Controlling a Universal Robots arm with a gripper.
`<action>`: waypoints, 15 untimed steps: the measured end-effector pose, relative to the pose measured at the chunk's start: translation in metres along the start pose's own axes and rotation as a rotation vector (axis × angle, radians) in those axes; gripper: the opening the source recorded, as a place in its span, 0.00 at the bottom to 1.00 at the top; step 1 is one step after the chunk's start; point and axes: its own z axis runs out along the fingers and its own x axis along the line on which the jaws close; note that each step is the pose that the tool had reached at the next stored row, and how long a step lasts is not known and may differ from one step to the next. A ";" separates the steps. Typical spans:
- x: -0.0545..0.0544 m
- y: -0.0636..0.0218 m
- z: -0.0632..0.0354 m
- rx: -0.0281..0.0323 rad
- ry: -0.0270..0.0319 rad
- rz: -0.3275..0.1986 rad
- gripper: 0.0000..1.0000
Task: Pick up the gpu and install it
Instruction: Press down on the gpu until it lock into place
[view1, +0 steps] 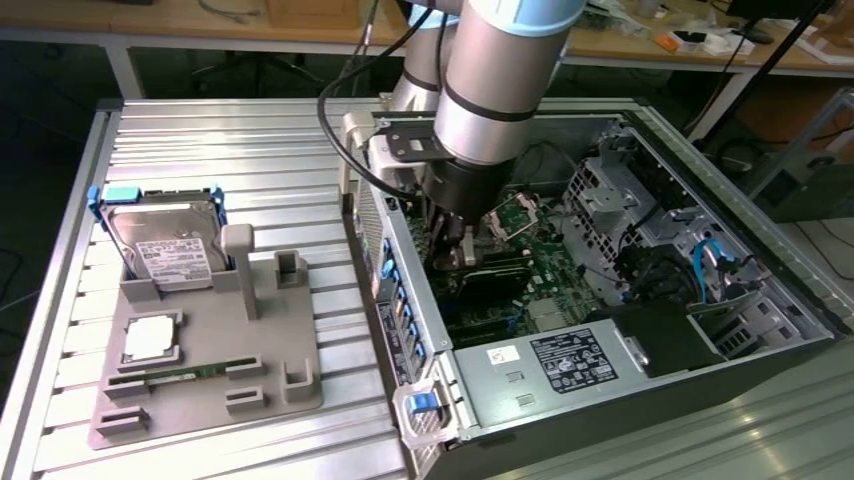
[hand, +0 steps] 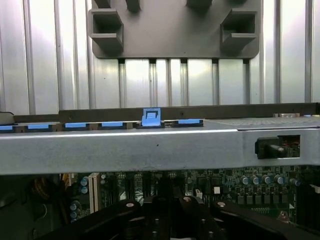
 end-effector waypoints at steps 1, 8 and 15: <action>0.000 0.0000 0.0002 -0.0001 0.0001 0.000 0.11; 0.000 0.0007 -0.0236 0.0005 -0.0021 0.000 0.11; 0.001 -0.0130 -0.0262 0.0006 -0.0022 0.000 0.11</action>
